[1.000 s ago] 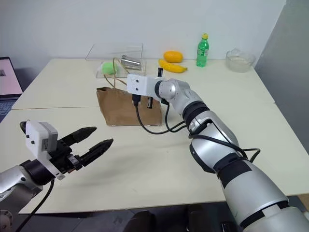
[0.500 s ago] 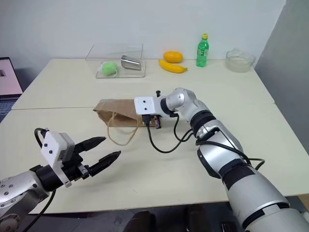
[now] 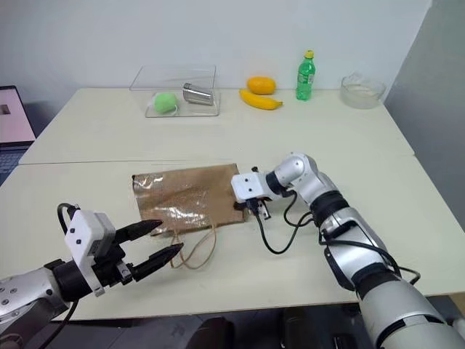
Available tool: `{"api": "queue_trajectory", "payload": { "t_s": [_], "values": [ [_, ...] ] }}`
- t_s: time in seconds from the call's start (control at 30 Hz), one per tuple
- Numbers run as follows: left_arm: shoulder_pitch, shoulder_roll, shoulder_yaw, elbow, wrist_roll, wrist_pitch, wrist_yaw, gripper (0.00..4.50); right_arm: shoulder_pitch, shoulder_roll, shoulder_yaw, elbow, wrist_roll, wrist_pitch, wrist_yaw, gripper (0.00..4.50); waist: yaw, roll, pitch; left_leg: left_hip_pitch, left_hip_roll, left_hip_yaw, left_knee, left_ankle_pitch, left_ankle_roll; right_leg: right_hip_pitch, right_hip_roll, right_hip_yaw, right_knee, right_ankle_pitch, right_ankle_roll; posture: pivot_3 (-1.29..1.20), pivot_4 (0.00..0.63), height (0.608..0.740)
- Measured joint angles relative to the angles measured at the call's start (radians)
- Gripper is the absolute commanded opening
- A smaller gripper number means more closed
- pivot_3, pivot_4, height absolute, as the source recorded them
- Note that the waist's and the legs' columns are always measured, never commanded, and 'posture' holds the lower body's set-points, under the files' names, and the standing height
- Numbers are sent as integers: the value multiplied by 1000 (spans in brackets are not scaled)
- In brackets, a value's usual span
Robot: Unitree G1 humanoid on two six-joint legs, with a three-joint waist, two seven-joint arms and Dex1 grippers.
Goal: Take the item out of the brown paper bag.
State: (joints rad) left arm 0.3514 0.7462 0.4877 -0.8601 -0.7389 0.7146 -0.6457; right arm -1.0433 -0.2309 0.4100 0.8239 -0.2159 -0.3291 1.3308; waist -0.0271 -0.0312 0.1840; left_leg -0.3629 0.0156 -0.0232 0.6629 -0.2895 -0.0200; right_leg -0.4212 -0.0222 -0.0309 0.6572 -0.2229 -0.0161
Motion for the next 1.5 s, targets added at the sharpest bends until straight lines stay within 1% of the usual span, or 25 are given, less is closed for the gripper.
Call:
{"api": "queue_trajectory", "payload": {
  "t_s": [0.07, 0.1, 0.13, 0.2, 0.27, 0.3, 0.37, 0.43, 0.47, 0.5, 0.6, 0.7, 0.87, 0.93, 1.03, 1.2, 1.3, 1.37, 1.5],
  "values": [
    [18, 8, -4, -2, 15, -2, 0, 3684, 44, -10, -21, -106, 43, 67, 2, 40, 0, 1, 0, 0, 0, 0, 0, 0, 0, 0, 0, 0, 0, 0, 0, 0, 150, 740],
    [26, 9, -8, -2, 27, -5, 0, 3684, 69, -19, -39, -177, 75, 115, 4, 40, 0, 1, 1, 0, 0, 0, 0, 0, 0, 0, 0, 0, 0, -2, 4, 0, 150, 740],
    [35, 13, -16, -1, 42, -9, -1, 3684, 90, -30, -55, -242, 103, 158, 7, 40, 1, 2, 1, 0, 0, 0, 0, 0, 0, 0, 0, 0, 0, -3, 4, 0, 150, 740],
    [65, 44, -50, 7, 115, -49, -16, 4039, 179, -69, -105, -452, 185, 299, 5, 0, 4, 1, 1, 0, 0, -2, 0, 0, 0, 0, 0, -2, 0, -3, 3, 0, 150, 740],
    [85, 63, -80, 22, 175, -87, -35, 4497, 266, -106, -133, -612, 233, 405, -10, 397, 10, 2, 1, -1, 0, -2, -1, 0, 0, 0, 0, -2, -1, -4, 2, 0, 150, 740],
    [88, 69, -98, 39, 207, -116, -49, 4500, 336, -126, -150, -707, 255, 468, -29, 608, 17, 2, 1, 0, 0, -3, -1, 0, 0, 1, 0, -3, -1, -5, 2, 0, 150, 740],
    [85, 78, -127, 80, 261, -171, -73, 4500, 460, -154, -156, -840, 288, 589, -74, 1251, 23, 3, 1, -1, 0, -2, -1, 0, 0, 0, 0, -3, -1, -6, 1, 0, 150, 740],
    [75, 88, -156, 120, 316, -232, -93, 4500, 550, -180, -157, -946, 316, 676, -107, 1976, 24, 3, 1, -1, 0, -2, -1, 0, 0, 0, 0, -3, -1, -7, 0, 0, 150, 740],
    [62, 96, -176, 149, 352, -270, -101, 4500, 594, -199, -158, -1006, 321, 709, -124, 2410, 25, 3, 1, -1, 0, -2, -1, 0, 0, 0, 0, -4, -1, -9, -3, 0, 150, 740],
    [55, 98, -182, 172, 377, -295, -108, 4500, 621, -211, -157, -1041, 326, 729, -136, 2660, 24, 3, 1, -1, 1, -2, -1, 0, 0, 0, 0, -4, -1, -9, -3, 0, 150, 740],
    [-12, 134, -233, 268, 469, -404, -141, 4500, 694, -262, -149, -1120, 327, 762, -171, 2660, 25, 3, 1, -1, -1, -2, -1, 0, 0, 0, 1, -5, -1, -9, -3, 0, 150, 740],
    [-77, 178, -289, 367, 536, -517, -202, 4500, 726, -286, -127, -1166, 326, 782, -195, 2660, 23, 3, 1, -1, 0, -2, -1, 0, 0, -1, 2, -5, -1, -9, -3, 0, 150, 740],
    [-172, 230, -369, 492, 612, -685, -298, 4500, 757, -321, -111, -1216, 333, 802, -221, 2660, 25, 3, 1, -2, 1, -1, -2, 0, 0, -1, 2, -7, -2, -7, 1, 0, 150, 740],
    [-206, 251, -390, 543, 642, -757, -334, 4500, 784, -344, -110, -1248, 359, 823, -218, 2660, 26, 3, 1, -3, 2, -1, -2, 0, 0, 0, 2, -8, -3, -7, 1, 0, 150, 740],
    [-209, 287, -388, 589, 644, -835, -390, 4500, 827, -390, -113, -1310, 422, 866, -196, 2660, 26, 3, 1, -3, 4, -1, -2, 0, 0, 0, 2, -7, -6, -6, 2, 0, 150, 740],
    [-240, 309, -330, 657, 612, -867, -435, 4500, 831, -420, -115, -1348, 477, 885, -198, 2660, 24, 3, 1, -3, 7, 0, -2, -1, 0, 0, 3, -9, -8, -5, 4, 0, 150, 740],
    [-226, 313, -325, 666, 611, -896, -451, 4500, 830, -429, -115, -1348, 484, 885, -202, 2660, 25, 3, 1, -3, 7, 0, -2, -1, -1, 0, 3, -8, -9, -5, 4, 0, 150, 740],
    [-229, 304, -331, 667, 625, -901, -445, 4500, 822, -429, -114, -1347, 485, 884, -205, 2660, 25, 3, 1, -3, 7, 1, -2, -1, -1, 0, 4, -9, -9, -5, 4, 0, 150, 740],
    [-237, 250, -374, 655, 648, -899, -412, 4500, 788, -427, -111, -1334, 487, 881, -206, 2660, 25, 3, 1, -3, 8, 1, -2, -1, -1, 1, 4, -8, -9, -5, 4, 0, 150, 740]
  ]
}}
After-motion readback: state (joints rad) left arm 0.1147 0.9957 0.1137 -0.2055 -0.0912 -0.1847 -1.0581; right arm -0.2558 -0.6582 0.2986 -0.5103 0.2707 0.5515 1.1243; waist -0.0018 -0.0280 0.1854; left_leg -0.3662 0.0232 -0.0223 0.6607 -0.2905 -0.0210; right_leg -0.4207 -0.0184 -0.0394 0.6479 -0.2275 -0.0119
